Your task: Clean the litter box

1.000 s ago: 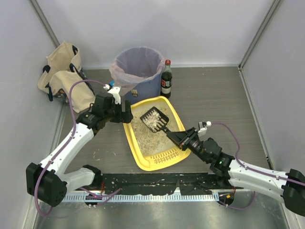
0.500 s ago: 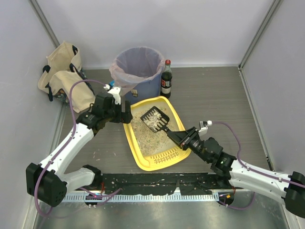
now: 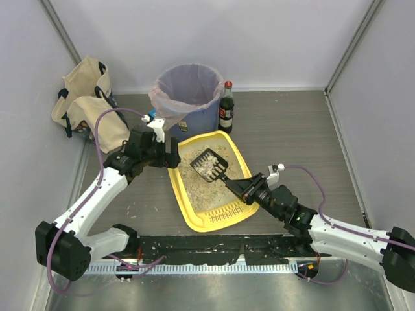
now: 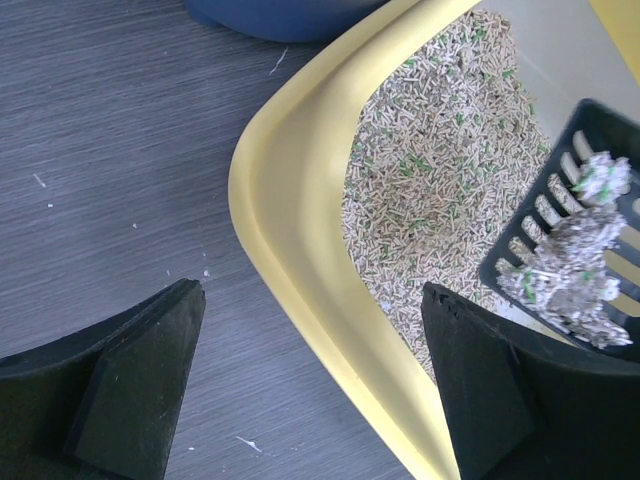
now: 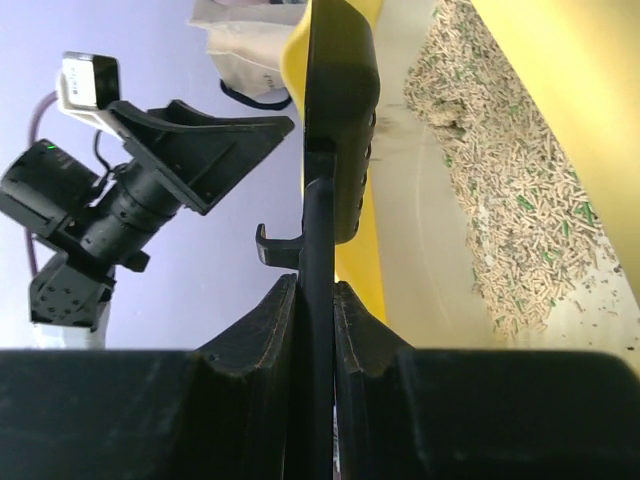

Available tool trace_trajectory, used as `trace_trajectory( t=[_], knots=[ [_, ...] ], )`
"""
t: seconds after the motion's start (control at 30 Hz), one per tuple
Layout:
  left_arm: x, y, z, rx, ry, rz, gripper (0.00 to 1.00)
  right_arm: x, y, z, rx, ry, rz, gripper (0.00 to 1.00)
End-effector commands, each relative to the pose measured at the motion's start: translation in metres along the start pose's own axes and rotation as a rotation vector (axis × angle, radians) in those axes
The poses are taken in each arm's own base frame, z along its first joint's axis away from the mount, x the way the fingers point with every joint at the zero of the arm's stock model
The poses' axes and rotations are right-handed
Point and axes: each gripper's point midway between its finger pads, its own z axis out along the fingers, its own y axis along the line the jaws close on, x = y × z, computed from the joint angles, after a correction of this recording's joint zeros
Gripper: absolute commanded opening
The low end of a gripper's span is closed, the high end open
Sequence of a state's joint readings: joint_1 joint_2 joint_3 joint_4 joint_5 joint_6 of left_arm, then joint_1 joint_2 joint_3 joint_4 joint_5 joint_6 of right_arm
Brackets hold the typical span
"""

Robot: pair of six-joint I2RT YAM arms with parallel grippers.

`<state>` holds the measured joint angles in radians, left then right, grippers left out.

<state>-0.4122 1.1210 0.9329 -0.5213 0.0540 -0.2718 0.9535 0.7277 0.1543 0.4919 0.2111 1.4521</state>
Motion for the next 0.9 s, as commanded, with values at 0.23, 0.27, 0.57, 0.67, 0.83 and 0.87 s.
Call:
trace_trajectory(
  t=[0.23, 0.27, 0.57, 0.67, 0.83, 0.87],
  knots=[
    [-0.016, -0.006, -0.006, 0.025, -0.050, 0.017, 0.94, 0.002, 0.035, 0.007, -0.009, 0.031, -0.077, 0.01],
    [-0.016, -0.007, -0.006, 0.028, -0.049, 0.017, 0.94, -0.004, 0.034, 0.005, -0.015, 0.001, -0.072, 0.01],
    [-0.015, -0.009, -0.004, 0.037, -0.041, 0.015, 0.94, -0.019, 0.035, -0.009, -0.177, -0.075, 0.140, 0.01],
    [-0.014, -0.008, -0.004, 0.035, -0.041, 0.015, 0.94, -0.001, 0.023, 0.004, -0.036, 0.013, 0.049, 0.01],
    [-0.014, -0.009, -0.004, 0.038, -0.039, 0.014, 0.94, -0.010, 0.030, 0.000, -0.124, -0.034, 0.051, 0.01],
    [-0.014, -0.008, -0.004, 0.035, -0.038, 0.014, 0.94, -0.003, 0.025, 0.007, -0.024, 0.007, -0.002, 0.01]
  ],
)
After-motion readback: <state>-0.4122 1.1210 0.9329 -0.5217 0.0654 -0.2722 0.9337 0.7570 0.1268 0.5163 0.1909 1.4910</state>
